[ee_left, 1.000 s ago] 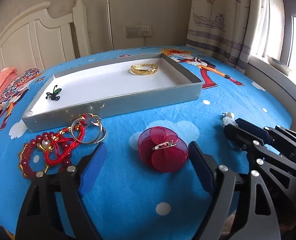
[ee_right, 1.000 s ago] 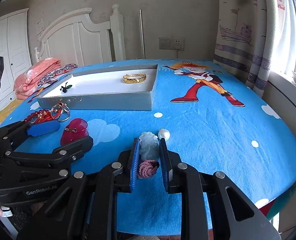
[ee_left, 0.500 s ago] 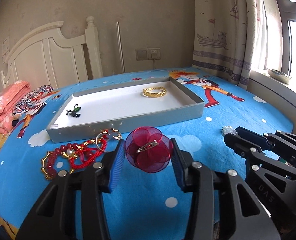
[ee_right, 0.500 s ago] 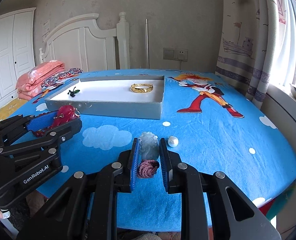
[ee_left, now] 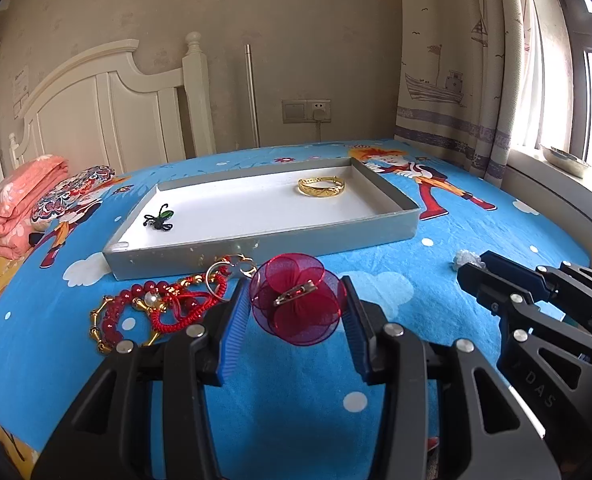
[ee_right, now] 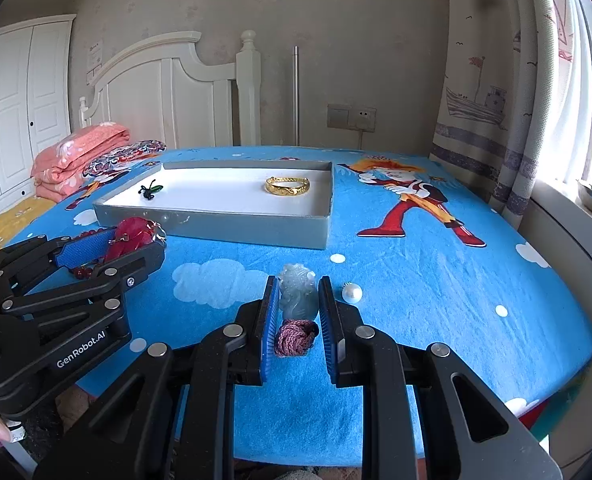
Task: Organize jewelry
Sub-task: 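Carry clip, rose ring and crystal over the tray and open both tools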
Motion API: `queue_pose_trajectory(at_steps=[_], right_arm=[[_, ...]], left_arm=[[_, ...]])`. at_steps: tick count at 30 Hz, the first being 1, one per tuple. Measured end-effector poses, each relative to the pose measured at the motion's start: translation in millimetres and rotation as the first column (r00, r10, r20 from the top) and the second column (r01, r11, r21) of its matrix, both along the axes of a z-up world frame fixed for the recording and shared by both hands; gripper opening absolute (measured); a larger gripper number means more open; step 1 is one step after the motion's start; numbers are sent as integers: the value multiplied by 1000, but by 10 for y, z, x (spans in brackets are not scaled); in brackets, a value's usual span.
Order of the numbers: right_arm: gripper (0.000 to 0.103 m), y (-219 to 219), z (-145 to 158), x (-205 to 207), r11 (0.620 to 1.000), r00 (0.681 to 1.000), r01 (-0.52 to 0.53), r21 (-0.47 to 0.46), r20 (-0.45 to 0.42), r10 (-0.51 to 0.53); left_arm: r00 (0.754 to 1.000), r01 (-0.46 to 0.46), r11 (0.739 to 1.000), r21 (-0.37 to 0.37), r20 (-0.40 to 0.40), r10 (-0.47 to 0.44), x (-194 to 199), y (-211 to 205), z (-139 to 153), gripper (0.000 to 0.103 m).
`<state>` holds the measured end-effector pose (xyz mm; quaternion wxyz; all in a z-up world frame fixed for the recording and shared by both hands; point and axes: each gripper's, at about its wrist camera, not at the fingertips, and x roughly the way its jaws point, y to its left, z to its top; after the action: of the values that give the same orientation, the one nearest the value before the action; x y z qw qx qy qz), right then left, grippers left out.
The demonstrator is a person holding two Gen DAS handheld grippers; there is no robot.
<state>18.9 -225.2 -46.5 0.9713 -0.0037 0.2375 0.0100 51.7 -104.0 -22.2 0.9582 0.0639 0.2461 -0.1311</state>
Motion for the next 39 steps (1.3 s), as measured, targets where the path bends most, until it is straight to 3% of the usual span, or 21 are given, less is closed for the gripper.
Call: queue_pose_trajectory(at_steps=[9,17,23,33,39], right_arm=[[20,346,204,-21,995,995,-79,-56,55,83],[20,583,317,29,990,991,-115,-81,55,120],[20,674,402,190,989,992,-119,-92,32,122],[21,697,681,1080,992,994,-110,-69,-12,110],[21,635,644,1677,993,992,-103,-52,-82,99]], left_arm=[[986,-129,991,-40,101,132,-95,330,177,44],[967,-220,974,-61,116,226,-74,729,299,44],[972,-215,974,-66,83,220,28,815,364,44],[980,-194,981,-6,-41,194,968,702,615,44],[972,-209,977,34,-99,211,1676,613,649,44]])
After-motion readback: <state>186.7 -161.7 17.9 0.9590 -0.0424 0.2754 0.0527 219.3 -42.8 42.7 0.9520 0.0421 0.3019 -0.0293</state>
